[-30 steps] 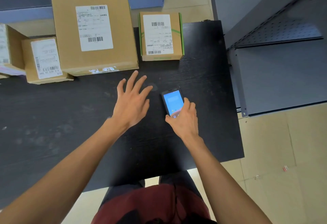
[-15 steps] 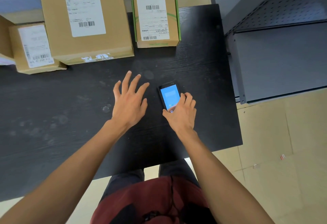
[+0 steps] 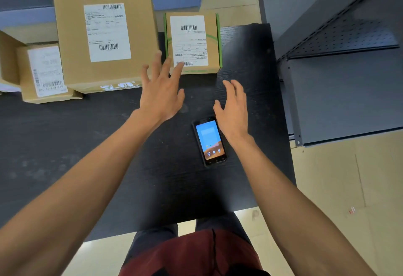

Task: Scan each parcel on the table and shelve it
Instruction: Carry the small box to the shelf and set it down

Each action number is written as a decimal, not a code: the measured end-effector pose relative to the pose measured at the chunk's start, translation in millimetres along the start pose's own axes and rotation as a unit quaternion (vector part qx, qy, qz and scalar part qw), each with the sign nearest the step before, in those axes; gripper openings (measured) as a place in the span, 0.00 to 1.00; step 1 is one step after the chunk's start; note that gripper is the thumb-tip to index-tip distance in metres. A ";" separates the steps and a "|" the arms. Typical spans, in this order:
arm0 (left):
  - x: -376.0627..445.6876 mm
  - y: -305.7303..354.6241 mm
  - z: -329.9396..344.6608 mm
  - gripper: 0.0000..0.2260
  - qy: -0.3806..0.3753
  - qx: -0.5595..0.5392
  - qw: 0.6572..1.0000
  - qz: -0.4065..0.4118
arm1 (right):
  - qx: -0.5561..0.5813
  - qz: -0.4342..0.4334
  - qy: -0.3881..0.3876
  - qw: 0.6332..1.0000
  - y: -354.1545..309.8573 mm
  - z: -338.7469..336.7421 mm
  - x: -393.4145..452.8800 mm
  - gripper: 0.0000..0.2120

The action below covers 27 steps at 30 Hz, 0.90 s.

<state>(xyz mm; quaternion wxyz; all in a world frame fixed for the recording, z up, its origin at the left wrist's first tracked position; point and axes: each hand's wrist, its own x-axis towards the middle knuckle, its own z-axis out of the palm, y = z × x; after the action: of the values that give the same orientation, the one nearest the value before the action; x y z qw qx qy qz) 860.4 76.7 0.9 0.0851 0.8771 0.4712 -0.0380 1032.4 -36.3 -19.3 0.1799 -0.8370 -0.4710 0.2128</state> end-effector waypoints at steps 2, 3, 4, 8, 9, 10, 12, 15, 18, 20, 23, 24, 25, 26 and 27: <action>17.0 0.4 -0.2 0.29 -0.025 0.009 1.000 -0.010 | -0.001 -0.020 0.005 1.000 -3.3 -5.1 21.7 0.27; 24.3 0.6 -0.1 0.29 -0.037 0.015 0.999 -0.015 | -0.003 -0.029 0.006 1.000 -5.2 -7.2 32.2 0.27; 30.7 0.8 0.1 0.29 -0.049 0.021 0.998 -0.020 | -0.005 -0.038 0.006 0.999 -6.9 -8.7 42.1 0.27; 47.5 1.6 2.9 0.31 -0.088 0.043 0.994 -0.044 | -0.022 -0.059 -0.031 0.998 -9.8 -8.6 75.3 0.29; 49.5 2.4 3.6 0.32 -0.095 0.052 0.993 -0.050 | -0.032 -0.059 -0.048 0.997 -9.5 -7.5 81.8 0.30; 51.1 3.9 4.2 0.33 -0.099 0.060 0.992 -0.055 | -0.040 -0.058 -0.065 0.995 -9.2 -5.9 87.4 0.30; 52.8 7.4 4.8 0.33 -0.101 0.067 0.991 -0.063 | -0.051 -0.060 -0.093 0.993 -9.0 -2.4 94.8 0.31; 52.1 12.0 4.7 0.30 -0.095 0.039 0.991 -0.081 | -0.030 -0.080 -0.100 0.991 -8.1 1.6 97.0 0.29; 49.6 15.0 5.9 0.26 -0.063 -0.026 0.992 -0.102 | 0.010 -0.088 -0.080 0.993 -2.7 0.6 94.9 0.27; 47.3 17.7 6.3 0.25 -0.042 -0.070 0.990 -0.117 | 0.030 -0.091 -0.064 0.993 4.0 -1.3 91.5 0.27; 43.3 25.8 3.1 0.22 -0.013 -0.131 0.982 -0.139 | 0.037 -0.086 -0.038 0.995 14.9 -4.6 84.2 0.27; 41.1 28.8 1.4 0.20 -0.001 -0.147 0.978 -0.144 | 0.040 -0.084 -0.030 0.995 18.2 -5.8 81.3 0.27; 38.3 31.8 -0.3 0.19 0.012 -0.160 0.976 -0.147 | 0.045 -0.083 -0.023 0.995 21.3 -7.4 77.8 0.26; 34.6 35.0 -1.6 0.18 0.023 -0.169 0.974 -0.148 | 0.052 -0.083 -0.014 0.995 24.0 -9.5 73.7 0.26; 30.4 38.0 -2.8 0.17 0.030 -0.178 0.972 -0.149 | 0.064 -0.082 -0.004 0.995 26.4 -12.2 68.6 0.25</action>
<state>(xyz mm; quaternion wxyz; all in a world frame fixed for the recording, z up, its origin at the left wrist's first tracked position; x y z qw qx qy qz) 908.9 81.6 3.5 0.2193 0.7684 0.5982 0.0605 1089.6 8.9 -35.0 0.2486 -0.7812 -0.5243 0.2303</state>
